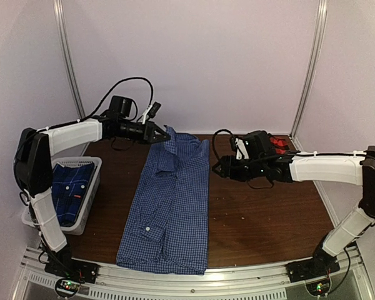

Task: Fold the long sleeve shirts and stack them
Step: Fold the sleeve at the center of the board.

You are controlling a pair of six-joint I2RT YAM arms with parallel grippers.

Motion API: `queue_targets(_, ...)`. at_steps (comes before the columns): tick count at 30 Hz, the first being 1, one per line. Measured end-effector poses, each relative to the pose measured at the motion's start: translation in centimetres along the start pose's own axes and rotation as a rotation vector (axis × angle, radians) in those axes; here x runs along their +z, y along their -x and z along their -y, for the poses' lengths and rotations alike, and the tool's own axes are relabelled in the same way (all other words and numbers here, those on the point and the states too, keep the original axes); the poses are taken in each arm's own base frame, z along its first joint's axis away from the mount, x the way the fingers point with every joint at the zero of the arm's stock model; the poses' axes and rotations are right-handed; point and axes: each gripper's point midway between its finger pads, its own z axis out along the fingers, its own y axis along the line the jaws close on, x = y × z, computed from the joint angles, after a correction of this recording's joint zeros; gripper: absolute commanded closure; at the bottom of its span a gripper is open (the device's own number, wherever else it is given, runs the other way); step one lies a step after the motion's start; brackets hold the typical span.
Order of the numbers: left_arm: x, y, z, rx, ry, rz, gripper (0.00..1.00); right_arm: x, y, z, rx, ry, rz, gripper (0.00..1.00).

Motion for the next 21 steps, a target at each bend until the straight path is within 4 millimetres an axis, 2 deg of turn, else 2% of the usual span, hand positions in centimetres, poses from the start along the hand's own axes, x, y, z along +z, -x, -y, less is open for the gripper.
queue_targets(6, 1.1, -4.5, 2.6, -0.013, -0.073, -0.095, 0.97, 0.0, 0.6, 1.7, 0.021, -0.022, 0.021, 0.40)
queue_targets(13, 2.0, -8.4, 5.3, -0.008, -0.124, -0.192, 0.97, 0.3, 0.0, 2.1, 0.028, -0.010, 0.021, 0.40)
queue_targets(16, 2.8, -10.7, 6.7, 0.003, -0.149, -0.262, 0.96, 0.3, -0.1, 2.1, 0.035, 0.000, 0.022, 0.40)
queue_targets(21, 3.0, -13.4, 7.9, 0.000, -0.180, -0.347, 0.95, 0.4, -0.7, 2.4, 0.042, 0.002, 0.011, 0.40)
